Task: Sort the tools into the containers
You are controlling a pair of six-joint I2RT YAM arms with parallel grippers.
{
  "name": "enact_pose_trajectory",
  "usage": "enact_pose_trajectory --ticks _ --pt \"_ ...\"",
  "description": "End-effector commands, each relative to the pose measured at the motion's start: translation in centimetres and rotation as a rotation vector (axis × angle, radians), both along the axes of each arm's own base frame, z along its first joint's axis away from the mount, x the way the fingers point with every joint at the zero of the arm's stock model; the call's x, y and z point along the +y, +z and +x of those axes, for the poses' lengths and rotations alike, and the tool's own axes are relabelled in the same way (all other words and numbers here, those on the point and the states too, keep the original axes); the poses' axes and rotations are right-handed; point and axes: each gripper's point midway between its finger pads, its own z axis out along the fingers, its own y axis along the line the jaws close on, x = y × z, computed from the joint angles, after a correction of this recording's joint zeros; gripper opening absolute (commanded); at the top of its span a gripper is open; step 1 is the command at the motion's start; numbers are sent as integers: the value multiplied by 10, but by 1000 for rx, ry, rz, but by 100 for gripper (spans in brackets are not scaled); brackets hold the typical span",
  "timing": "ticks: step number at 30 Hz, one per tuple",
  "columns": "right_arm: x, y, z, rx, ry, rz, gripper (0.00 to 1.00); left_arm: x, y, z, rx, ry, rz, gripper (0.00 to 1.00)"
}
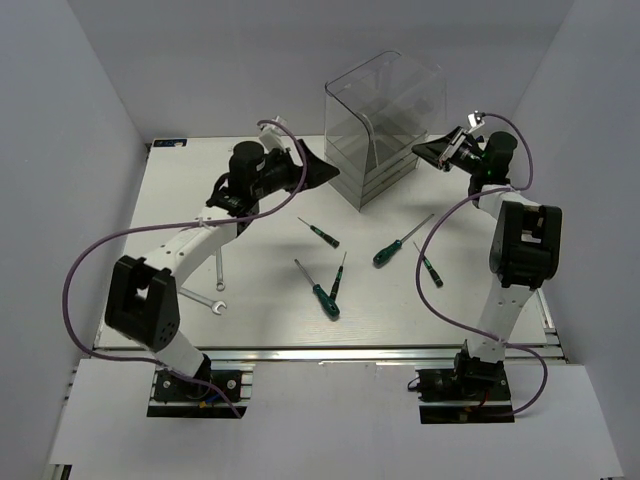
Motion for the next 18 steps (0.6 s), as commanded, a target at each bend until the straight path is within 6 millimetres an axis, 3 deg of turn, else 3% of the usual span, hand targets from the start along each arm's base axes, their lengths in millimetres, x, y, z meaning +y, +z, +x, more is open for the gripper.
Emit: enact_pose_trajectory --ticks 1,2,8,9,15,18 --pt "0 50 -16 -164 23 -36 0 -21 18 8 -97 -40 17 92" --pt "-1 58 -19 -177 22 -40 0 -26 27 11 -122 -48 12 93" --pt "1 86 -31 -208 26 -50 0 -57 32 21 -190 -85 1 92" --pt "1 90 -31 -215 26 -52 0 -63 41 21 -211 -90 -11 92" --pt "1 106 -36 -222 18 -58 0 -94 62 29 -261 -147 -44 93" --pt "0 113 -38 -231 13 -63 0 -105 60 32 -264 -153 -46 93"
